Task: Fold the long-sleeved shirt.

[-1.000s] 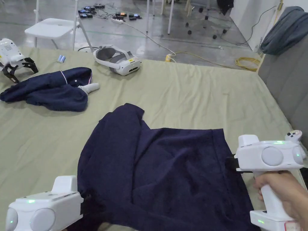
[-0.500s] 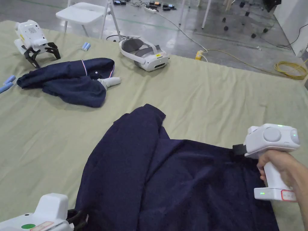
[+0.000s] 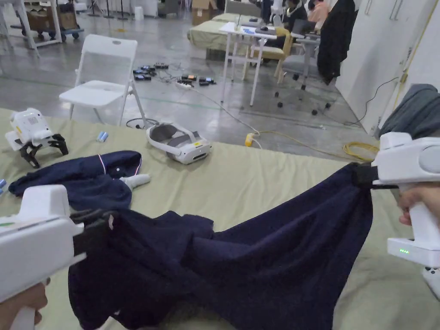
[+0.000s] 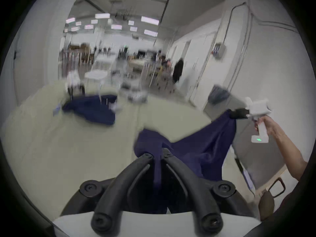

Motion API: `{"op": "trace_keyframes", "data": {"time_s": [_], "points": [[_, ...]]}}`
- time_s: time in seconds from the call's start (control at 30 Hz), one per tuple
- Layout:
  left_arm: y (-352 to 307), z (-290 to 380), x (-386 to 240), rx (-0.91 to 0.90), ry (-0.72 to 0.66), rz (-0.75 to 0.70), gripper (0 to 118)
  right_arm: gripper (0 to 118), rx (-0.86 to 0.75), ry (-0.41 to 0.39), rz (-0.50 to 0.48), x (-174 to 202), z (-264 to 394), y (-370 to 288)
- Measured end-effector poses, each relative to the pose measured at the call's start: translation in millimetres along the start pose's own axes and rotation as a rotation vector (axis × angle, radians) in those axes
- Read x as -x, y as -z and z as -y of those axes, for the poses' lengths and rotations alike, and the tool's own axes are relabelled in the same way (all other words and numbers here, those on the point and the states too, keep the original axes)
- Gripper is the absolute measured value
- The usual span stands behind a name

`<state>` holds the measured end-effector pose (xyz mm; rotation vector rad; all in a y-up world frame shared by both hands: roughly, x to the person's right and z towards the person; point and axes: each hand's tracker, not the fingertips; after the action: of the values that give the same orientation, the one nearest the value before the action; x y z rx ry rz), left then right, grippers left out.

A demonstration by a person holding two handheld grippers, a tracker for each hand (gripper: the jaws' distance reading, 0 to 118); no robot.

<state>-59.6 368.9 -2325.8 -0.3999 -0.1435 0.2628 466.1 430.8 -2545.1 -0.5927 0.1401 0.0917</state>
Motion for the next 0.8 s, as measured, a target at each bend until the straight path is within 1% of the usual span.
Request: {"op": "trace_keyframes", "data": {"time_s": [0.1,0.17,0.2,0.23,0.27,0.33,0.4,0.53,0.57,0.63,0.7,0.8], "points": [[8.1,-87.0,-6.4,-0.117,0.067,-0.014,10,8,-0.162,0.001,0.05,-9.3,-74.9,-75.9],[17.9,-146.4,-11.7,-0.18,0.083,-0.032,10,8,-0.25,-0.014,0.118,-14.4,-121.9,-112.3],[23.9,-178.4,-15.3,-0.208,0.092,-0.03,10,8,-0.288,-0.015,0.172,-15.4,-144.6,-128.4],[30.7,-210.3,-19.7,-0.24,0.088,-0.027,10,8,-0.31,-0.021,0.214,-17.4,-167.5,-143.8],[35.3,-232.4,-22.7,-0.253,0.086,-0.003,10,8,-0.335,-0.017,0.232,-18.9,-181.8,-153.7],[47.2,-281.0,-33.6,-0.269,0.074,-0.007,10,8,-0.384,0.021,0.249,-22.4,-212.4,-171.4],[54.1,-312.8,-50.8,-0.283,0.059,-0.025,10,8,-0.411,0.037,0.282,-24.2,-234.2,-184.5],[68.6,-355.0,-70.5,-0.299,0.066,-0.107,9,8,-0.462,-0.012,0.343,-28.0,-256.7,-192.5],[70.0,-361.9,-75.0,-0.306,0.064,-0.105,9,8,-0.466,-0.015,0.35,-29.4,-259.1,-193.3],[69.6,-369.7,-81.9,-0.311,0.061,-0.105,9,8,-0.487,-0.007,0.344,-33.2,-262.2,-192.4],[71.7,-374.2,-87.2,-0.308,0.059,-0.108,9,8,-0.523,0.024,0.341,-38.7,-260.0,-191.6],[74.5,-361.1,-89.1,-0.309,0.055,-0.108,9,8,-0.52,0.057,0.329,-44.1,-244.6,-187.6]]}}
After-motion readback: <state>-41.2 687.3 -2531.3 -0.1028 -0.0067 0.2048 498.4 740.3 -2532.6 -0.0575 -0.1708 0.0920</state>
